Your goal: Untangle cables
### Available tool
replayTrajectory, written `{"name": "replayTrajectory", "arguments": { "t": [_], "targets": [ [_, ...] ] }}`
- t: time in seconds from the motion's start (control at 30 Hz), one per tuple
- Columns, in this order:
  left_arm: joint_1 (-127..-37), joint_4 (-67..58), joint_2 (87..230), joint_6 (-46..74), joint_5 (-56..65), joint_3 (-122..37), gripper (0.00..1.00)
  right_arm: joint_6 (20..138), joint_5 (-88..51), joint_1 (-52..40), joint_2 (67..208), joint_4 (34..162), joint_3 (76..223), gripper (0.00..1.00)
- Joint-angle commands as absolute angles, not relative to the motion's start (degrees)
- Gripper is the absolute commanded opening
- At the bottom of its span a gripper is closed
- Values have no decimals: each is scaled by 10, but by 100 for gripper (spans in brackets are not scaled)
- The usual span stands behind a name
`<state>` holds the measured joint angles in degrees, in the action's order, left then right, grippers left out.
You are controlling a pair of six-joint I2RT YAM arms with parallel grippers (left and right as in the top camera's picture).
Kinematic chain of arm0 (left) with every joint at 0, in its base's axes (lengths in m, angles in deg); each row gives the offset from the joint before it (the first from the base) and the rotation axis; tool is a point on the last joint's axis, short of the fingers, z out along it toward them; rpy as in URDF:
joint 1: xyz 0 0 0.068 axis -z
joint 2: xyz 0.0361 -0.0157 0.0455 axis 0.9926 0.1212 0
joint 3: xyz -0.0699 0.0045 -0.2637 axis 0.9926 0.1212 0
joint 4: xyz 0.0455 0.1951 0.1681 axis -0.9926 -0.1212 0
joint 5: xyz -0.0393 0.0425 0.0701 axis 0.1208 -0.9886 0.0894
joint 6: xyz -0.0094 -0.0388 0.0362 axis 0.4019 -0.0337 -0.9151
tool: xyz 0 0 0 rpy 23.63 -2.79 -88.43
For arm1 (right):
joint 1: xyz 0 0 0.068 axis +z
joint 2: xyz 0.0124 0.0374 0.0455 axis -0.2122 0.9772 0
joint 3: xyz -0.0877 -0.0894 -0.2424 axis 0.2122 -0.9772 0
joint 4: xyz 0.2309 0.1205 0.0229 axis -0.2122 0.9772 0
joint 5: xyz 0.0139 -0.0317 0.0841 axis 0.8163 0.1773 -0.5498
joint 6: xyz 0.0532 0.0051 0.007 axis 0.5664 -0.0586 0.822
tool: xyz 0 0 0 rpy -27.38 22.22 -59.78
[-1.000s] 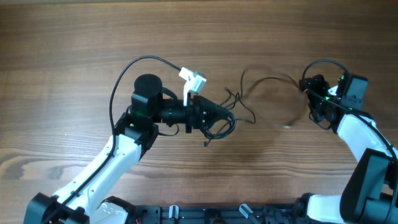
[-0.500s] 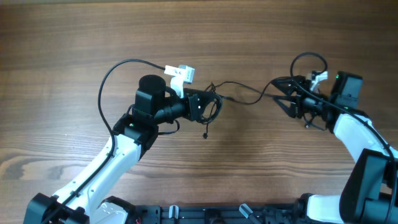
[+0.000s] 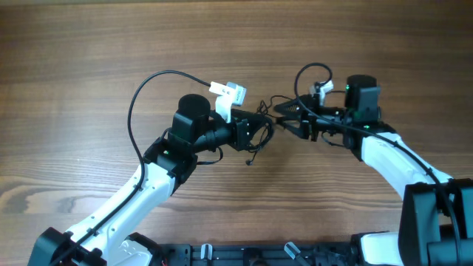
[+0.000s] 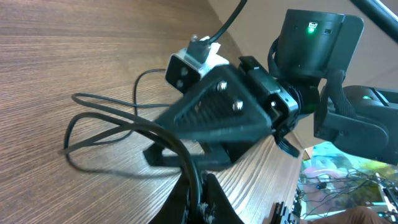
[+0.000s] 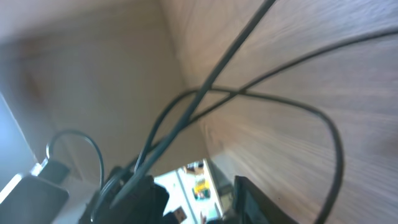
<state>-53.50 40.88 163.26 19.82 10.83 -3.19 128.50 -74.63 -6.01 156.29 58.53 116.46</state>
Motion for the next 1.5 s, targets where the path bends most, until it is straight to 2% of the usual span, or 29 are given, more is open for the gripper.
{"name": "replayTrajectory", "arguments": {
  "t": [0.0, 0.03, 0.1, 0.2, 0.23, 0.47, 0.63, 0.73, 0.8, 0.83, 0.93, 1.03, 1.13, 1.3, 1.33, 1.37, 1.43, 1.47],
  "targets": [
    [-533, 411, 1629, 183, 101, -40, 4, 1295, -759, -38, 1568, 584, 1162, 42],
    [-534, 411, 1629, 183, 101, -40, 4, 1288, -737, -37, 1568, 584, 1162, 51],
    [-534, 405, 1629, 183, 80, -40, 4, 1240, -647, -39, 1568, 582, 1162, 61],
    [-534, 348, 1629, 211, -49, -40, 4, 1148, -423, -40, 1568, 612, 1162, 68],
    [-534, 331, 1629, 231, -82, -40, 4, 1152, -413, -40, 1568, 626, 1162, 69],
    [-517, 356, 1629, 244, -96, -40, 4, 1241, -558, -22, 1568, 664, 1162, 67],
    [-486, 365, 1629, 213, -92, -40, 4, 1315, -578, -8, 1568, 659, 1162, 67],
    [-472, 364, 1629, 214, -92, -40, 4, 1317, -582, -8, 1568, 660, 1162, 62],
    [-467, 364, 1629, 214, -92, -40, 4, 1327, -583, -8, 1568, 660, 1162, 43],
    [-468, 364, 1629, 214, -92, -40, 4, 1327, -586, -8, 1568, 660, 1162, 24],
    [-468, 371, 1628, 216, -90, -40, 4, 1309, -554, -9, 1568, 659, 1162, 5],
    [-472, 393, 1618, 215, -24, -40, 4, 1275, -472, -30, 1568, 663, 1162, 4],
    [-486, 380, 1597, 213, 90, -40, 4, 1222, -358, -92, 1568, 686, 1162, 4],
    [-496, 323, 1589, 154, 181, -40, 5, 1108, -301, -163, 1568, 735, 1162, 5],
    [-496, 314, 1589, 145, 185, -40, 5, 1090, -310, -172, 1568, 740, 1162, 10],
    [-496, 309, 1589, 138, 185, -40, 5, 1073, -324, -179, 1568, 743, 1162, 27],
    [-496, 314, 1589, 138, 184, -40, 5, 1034, -371, -190, 1568, 743, 1162, 74],
    [-496, 316, 1589, 138, 175, -40, 7, 1011, -407, -190, 1568, 736, 1162, 91]
  ]
}}
